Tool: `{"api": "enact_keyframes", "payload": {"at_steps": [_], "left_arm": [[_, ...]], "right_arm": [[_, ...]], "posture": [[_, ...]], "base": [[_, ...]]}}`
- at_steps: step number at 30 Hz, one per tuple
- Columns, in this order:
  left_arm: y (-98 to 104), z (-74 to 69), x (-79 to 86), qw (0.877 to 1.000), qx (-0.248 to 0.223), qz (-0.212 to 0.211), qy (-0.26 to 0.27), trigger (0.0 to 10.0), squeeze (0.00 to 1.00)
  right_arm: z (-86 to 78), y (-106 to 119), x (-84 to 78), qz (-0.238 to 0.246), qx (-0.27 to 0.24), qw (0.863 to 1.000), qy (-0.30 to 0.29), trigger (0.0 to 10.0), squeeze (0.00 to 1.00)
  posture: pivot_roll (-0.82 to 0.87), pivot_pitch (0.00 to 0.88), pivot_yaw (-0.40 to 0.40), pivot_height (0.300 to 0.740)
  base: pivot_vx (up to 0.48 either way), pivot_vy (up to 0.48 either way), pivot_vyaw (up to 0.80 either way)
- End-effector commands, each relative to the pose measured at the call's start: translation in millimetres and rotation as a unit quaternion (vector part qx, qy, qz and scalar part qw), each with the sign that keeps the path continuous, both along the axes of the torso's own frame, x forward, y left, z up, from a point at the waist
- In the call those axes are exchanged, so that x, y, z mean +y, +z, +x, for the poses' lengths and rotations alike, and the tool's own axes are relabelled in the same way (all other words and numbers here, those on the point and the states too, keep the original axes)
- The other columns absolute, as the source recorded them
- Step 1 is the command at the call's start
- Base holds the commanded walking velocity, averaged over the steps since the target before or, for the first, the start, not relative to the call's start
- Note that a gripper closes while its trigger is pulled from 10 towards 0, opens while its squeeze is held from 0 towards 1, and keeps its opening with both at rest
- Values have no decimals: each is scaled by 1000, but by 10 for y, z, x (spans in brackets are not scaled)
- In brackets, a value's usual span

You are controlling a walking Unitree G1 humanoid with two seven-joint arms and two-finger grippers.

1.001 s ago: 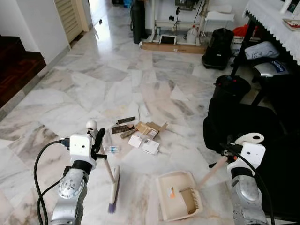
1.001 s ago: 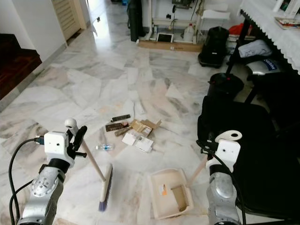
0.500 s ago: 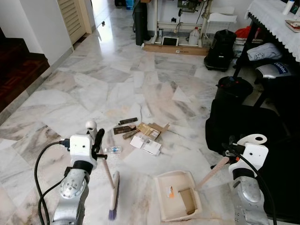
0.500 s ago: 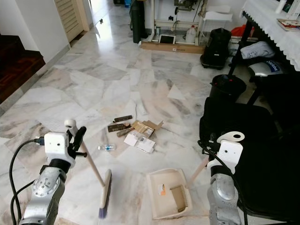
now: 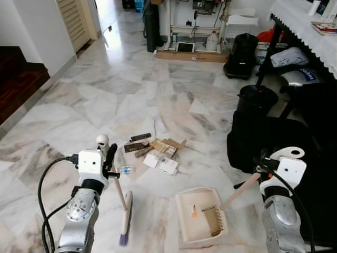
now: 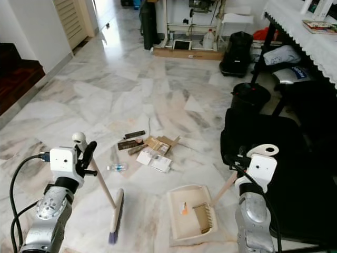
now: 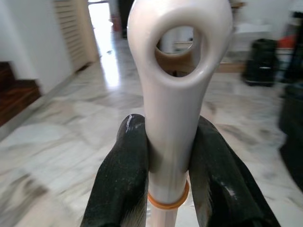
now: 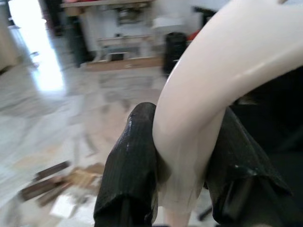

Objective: Sweep floor

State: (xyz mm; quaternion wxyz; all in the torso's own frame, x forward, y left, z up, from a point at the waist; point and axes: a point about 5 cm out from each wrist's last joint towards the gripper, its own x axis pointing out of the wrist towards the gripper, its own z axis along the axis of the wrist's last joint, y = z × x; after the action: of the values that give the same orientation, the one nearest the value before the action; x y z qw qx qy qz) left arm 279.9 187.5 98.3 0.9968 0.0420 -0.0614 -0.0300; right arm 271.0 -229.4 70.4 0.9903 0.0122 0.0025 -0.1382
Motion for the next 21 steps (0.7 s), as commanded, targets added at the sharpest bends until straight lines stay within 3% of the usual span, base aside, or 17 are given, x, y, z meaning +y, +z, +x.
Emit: {"api": "enact_keyframes", "payload": {"at_steps": [1,5,9,21], "left_arm": [[81,8,11,1000,-16,13,-2,10000,0],[70,7,-11,1000,-15,12,-5,10000,0],[72,18,-28,1000,-14,13,-8,10000,0],[70,35,-48,1000,-11,15,-10,10000,0]], "right_arm": [[50,134,68,10,-31,999,11,10000,0],[55,137,72,10,-32,999,13,10000,0],[53,119,96,16,-29,999,14,10000,0],[57,111,146,26,-30,999,26,10000,0]], "posture": [[-35,0,21,740],[-35,0,22,740],[-32,0,21,740],[-23,0,17,740]], "base": [[0,0,800],[0,0,733],[0,0,0],[0,0,776]]}}
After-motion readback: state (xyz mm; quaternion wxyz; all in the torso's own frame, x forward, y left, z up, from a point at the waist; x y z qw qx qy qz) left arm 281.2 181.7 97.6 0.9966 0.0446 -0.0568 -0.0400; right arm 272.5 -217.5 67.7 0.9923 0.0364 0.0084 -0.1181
